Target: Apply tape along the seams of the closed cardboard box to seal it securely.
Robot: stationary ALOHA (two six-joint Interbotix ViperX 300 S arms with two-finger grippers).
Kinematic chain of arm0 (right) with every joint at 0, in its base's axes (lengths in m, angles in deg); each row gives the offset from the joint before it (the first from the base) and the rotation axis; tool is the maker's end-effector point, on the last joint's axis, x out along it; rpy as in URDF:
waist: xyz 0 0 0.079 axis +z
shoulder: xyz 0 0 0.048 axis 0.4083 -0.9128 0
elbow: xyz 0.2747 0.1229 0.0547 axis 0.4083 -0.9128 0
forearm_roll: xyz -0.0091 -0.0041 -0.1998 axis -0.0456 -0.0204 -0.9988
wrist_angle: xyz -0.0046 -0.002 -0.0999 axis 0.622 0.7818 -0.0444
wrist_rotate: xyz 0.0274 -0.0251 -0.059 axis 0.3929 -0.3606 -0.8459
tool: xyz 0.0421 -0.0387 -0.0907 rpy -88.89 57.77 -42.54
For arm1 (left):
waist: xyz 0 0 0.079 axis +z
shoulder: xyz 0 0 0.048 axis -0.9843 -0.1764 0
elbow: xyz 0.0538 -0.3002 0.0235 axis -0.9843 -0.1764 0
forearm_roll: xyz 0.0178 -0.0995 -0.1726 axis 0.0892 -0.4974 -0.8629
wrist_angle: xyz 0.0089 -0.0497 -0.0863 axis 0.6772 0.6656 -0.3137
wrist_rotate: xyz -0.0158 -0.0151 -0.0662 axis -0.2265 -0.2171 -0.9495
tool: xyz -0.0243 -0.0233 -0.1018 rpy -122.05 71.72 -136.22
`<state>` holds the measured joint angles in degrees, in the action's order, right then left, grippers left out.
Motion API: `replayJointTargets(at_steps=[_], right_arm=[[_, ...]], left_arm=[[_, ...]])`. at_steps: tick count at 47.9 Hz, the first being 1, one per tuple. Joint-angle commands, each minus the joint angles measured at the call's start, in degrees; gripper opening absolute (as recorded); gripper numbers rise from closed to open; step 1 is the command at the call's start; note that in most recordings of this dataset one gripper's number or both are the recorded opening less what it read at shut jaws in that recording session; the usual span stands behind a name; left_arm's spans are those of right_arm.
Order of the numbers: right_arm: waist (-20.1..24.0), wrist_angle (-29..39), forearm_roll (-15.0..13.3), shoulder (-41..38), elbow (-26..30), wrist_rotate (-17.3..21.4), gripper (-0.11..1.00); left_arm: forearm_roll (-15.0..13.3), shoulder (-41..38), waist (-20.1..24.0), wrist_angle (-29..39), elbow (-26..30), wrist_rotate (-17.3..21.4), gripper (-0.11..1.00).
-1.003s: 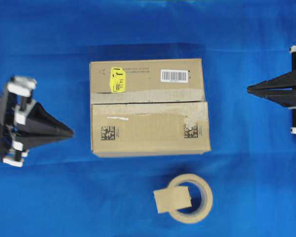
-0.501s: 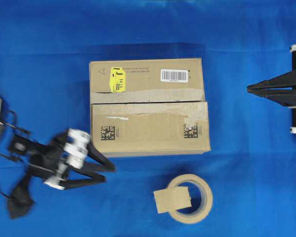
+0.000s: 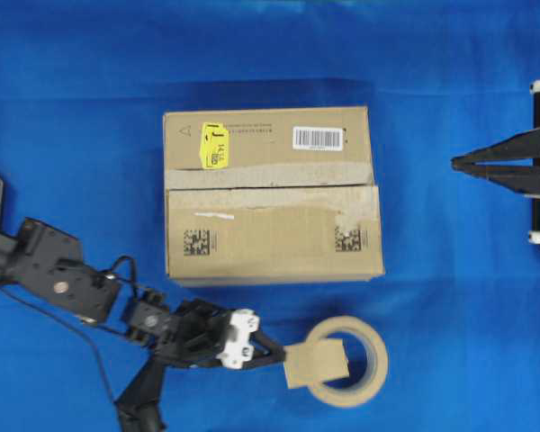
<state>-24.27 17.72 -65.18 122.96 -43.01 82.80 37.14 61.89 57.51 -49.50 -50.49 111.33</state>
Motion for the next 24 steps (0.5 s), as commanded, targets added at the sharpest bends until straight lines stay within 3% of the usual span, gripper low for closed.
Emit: replayJointTargets(at_steps=[1,24], right_arm=[[0.2,-0.9,-0.3,-0.5,1.2,0.1,0.00],[0.9,-1.3,-0.4,-1.3,1.1,0.1,0.00]], left_arm=[[-0.1,-1.1,0.4,0.2,2.9,0.4,0.63],[-0.8,-3.7,0.4,2.9,6.0,-0.5,0.58]])
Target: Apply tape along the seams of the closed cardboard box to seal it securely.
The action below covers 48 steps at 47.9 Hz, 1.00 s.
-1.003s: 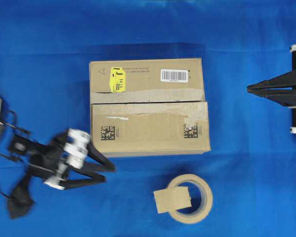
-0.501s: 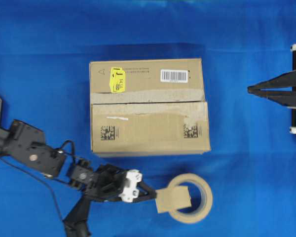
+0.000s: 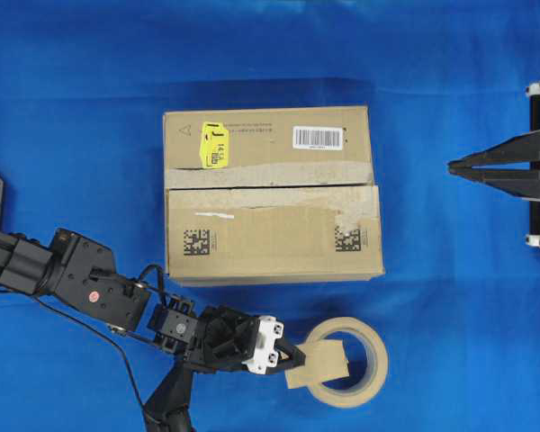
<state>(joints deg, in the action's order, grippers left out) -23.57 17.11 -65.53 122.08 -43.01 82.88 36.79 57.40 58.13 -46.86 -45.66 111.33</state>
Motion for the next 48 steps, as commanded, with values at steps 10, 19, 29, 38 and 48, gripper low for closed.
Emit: replayJointTargets(at_steps=[10,19,29,38,48], right_arm=[[0.2,-0.4,-0.1,-0.4,1.1,0.0,0.00],[0.2,-0.4,0.0,-0.5,1.1,0.0,0.00],[0.2,-0.6,0.0,-1.1,1.1,0.1,0.00],[0.2,-0.7,-0.1,-1.4,1.0,0.2,0.00],[0.3,-0.7,-0.1,-1.8,1.0,0.3,0.00]], left_arm=[[-0.9,0.9,-0.7,0.6,1.0,-1.2,0.21],[-0.9,1.1,-0.6,0.6,0.9,-1.4,0.00],[-0.9,4.7,-0.5,0.6,0.4,-1.4,0.00],[-0.9,12.7,0.7,0.7,-2.0,-1.3,0.00],[-0.6,23.7,5.4,0.4,-6.3,0.4,0.00]])
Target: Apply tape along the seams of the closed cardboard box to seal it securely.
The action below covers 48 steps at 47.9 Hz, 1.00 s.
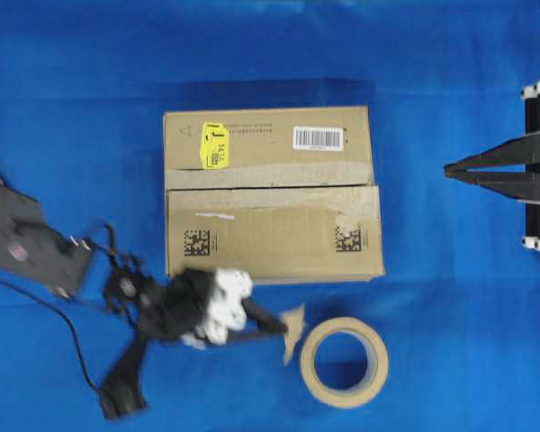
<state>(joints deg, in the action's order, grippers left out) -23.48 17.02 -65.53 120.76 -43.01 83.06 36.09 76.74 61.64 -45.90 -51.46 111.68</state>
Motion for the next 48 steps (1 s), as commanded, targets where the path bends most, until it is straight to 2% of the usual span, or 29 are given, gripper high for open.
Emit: replayJointTargets(at_steps=[1,6,14,24,43,48], right_arm=[[0.1,-0.6,-0.1,-0.5,0.9,0.2,0.00],[0.2,-0.6,0.0,-0.9,0.9,0.2,0.00],[0.1,-0.6,-0.1,-1.5,0.8,0.2,0.00],[0.2,-0.6,-0.1,-1.6,0.7,0.2,0.00],[0.1,-0.9,0.0,-2.9,0.5,0.1,0.00],[0.2,-0.8,-0.1,-3.3,0.5,0.1,0.00]], left_arm=[[0.2,5.2,2.5,-0.6,-0.9,0.3,0.00],[0.4,7.9,6.5,-1.3,-2.5,0.4,0.00],[0.4,8.2,11.7,-2.2,-2.7,0.4,0.00],[0.5,7.6,16.2,-1.7,-2.5,0.3,0.00],[0.5,4.7,16.7,3.5,-2.0,-0.7,0.00],[0.5,4.9,17.1,7.1,-2.4,-0.5,0.00]])
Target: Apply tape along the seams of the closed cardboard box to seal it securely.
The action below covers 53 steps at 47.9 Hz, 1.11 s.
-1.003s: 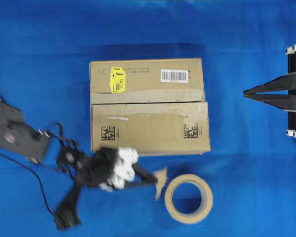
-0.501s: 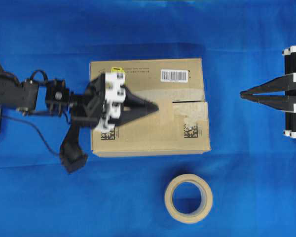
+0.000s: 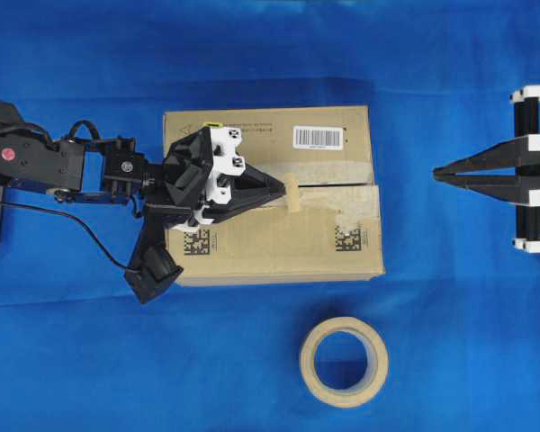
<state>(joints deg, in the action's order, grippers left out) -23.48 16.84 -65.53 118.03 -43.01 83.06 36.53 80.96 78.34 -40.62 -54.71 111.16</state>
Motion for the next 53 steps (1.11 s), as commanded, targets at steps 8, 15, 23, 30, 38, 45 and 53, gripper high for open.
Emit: replayJointTargets(at_steps=[8,15,23,30,38,45,53], right_arm=[[0.1,-1.1,-0.1,-1.2,0.4,0.1,0.00],[0.2,-2.1,-0.1,-2.2,0.4,0.1,0.00],[0.1,-4.1,-0.1,-4.2,0.4,0.1,0.00],[0.2,-5.5,0.0,-5.9,0.4,0.3,0.00],[0.1,-6.5,-0.1,-6.8,0.6,0.3,0.00],[0.1,-6.9,-0.1,-7.0,0.7,0.2,0.00],[0.1,-7.5,-0.1,-8.2,0.9,0.2,0.00]], left_arm=[[0.1,0.9,0.6,7.5,0.9,0.8,0.00],[0.1,1.1,1.1,10.0,1.0,1.0,0.00],[0.5,1.3,1.6,10.3,1.0,1.1,0.00],[0.7,2.3,1.8,10.3,0.8,2.6,0.00],[0.7,3.9,1.8,10.5,0.5,5.6,0.00],[0.5,3.9,2.4,12.7,0.4,5.7,0.00],[0.5,3.0,2.5,16.6,0.9,5.8,0.00]])
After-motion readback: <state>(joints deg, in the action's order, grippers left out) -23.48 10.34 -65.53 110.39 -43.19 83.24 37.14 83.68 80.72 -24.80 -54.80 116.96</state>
